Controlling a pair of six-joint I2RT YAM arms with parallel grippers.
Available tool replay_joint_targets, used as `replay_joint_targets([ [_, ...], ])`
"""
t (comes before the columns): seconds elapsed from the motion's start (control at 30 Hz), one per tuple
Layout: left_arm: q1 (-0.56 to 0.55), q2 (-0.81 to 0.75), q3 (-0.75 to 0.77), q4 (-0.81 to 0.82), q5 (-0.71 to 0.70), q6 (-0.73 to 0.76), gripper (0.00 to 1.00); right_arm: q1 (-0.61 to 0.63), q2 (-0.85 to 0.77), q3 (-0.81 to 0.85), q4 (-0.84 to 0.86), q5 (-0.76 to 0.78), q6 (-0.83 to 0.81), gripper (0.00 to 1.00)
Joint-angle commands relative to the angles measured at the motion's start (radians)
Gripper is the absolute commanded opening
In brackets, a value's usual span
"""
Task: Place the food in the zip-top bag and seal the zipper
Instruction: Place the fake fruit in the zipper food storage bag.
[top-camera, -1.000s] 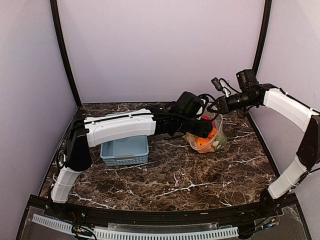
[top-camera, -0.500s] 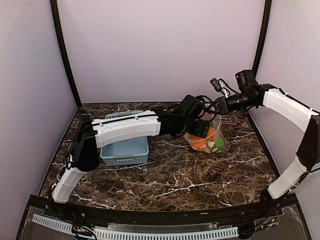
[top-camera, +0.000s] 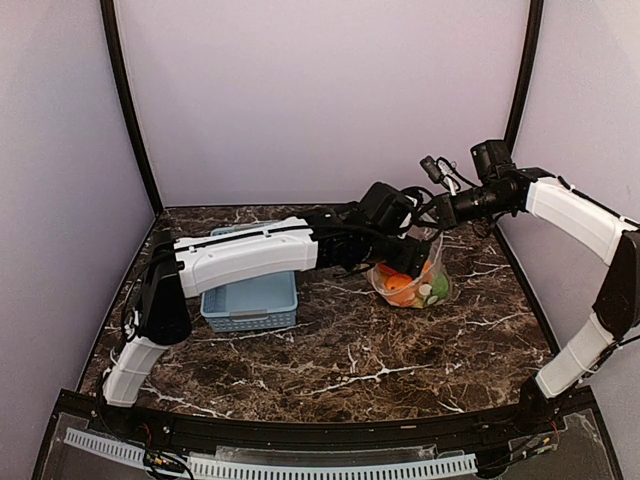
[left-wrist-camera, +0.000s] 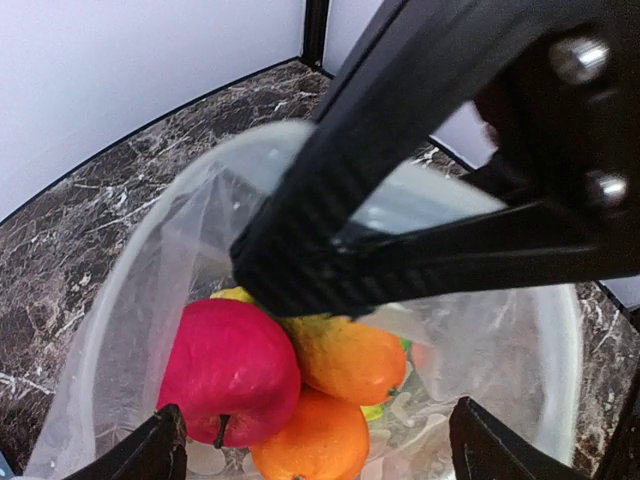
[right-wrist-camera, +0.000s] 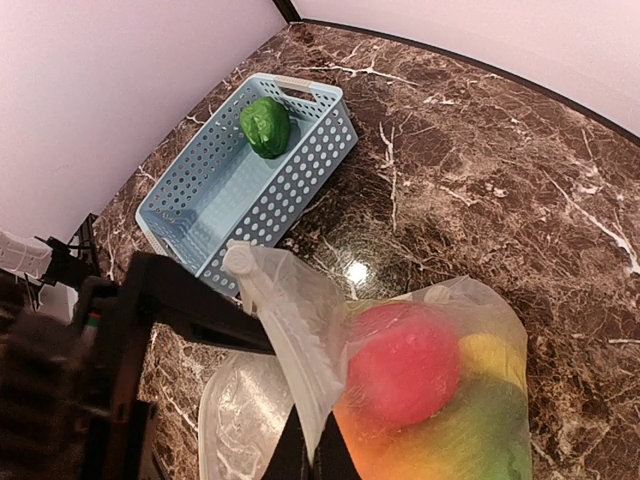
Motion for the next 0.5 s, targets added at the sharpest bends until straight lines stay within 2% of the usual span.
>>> replay_joint_targets([
  [0.0, -0.018, -0.150, -0.027, -0.001, 0.031, 0.025, 0.90, 0.006, 0.006, 0.012, 0.034, 0.010, -0.014, 0.00],
  [0.17, -0.018, -0.248, -0.142, -0.002, 0.082, 0.051, 0.89, 0.007, -0.008, -0.006, 0.043, 0.032, -0.024, 0.00],
  [0.33, -0.018, -0.429, -0.435, 0.146, 0.191, 0.104, 0.88, 0.007, -0.019, -0.029, 0.056, 0.049, -0.029, 0.00],
  [0.47, -0.017, -0.565, -0.616, 0.197, 0.144, 0.139, 0.88, 0.006, -0.017, -0.029, 0.057, 0.054, -0.035, 0.00],
])
